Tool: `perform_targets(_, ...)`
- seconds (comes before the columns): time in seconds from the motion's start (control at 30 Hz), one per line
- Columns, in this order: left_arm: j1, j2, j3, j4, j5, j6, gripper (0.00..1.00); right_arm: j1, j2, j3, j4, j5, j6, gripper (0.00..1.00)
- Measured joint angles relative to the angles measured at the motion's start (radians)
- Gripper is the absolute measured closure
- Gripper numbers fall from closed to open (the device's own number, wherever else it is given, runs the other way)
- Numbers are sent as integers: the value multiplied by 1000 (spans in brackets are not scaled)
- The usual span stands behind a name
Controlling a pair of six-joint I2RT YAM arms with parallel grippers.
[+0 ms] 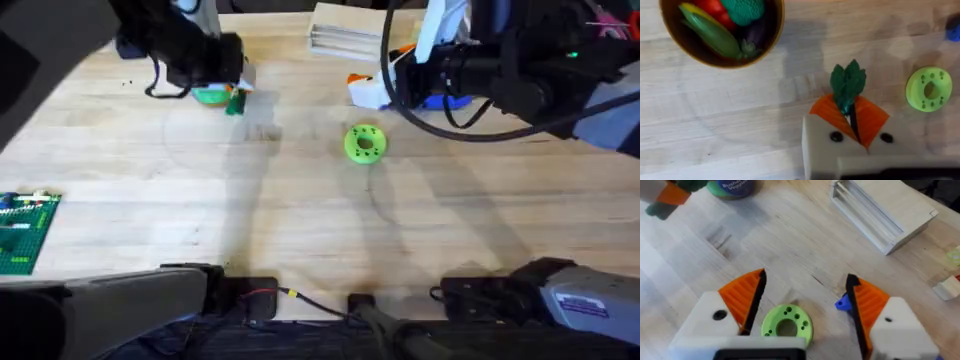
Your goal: Pick up the gripper from the table and insert it into the empty holder that is missing its gripper. Then pick up a screw, insert it into the mounting hole, and use the screwdriver to tighten it. Finally, clean up the table by picking up the vegetable and placing it into the bucket.
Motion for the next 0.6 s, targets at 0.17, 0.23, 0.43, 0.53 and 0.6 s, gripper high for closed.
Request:
perform_targets(0.17,19,0,65,23,1,0,981,0,0,0,0,0,0,7)
perform_targets(0.23,45,0,69,37,1,0,981,0,0,0,0,0,0,7)
perform_targets(0.43,142,0,69,116,0,-48,981,0,0,0,0,0,0,9)
perform_targets(0.53,173,0,69,207,0,-82,981,0,0,0,0,0,0,9)
perform_targets(0.6,181,1,69,269,0,-99,982,0,0,0,0,0,0,7)
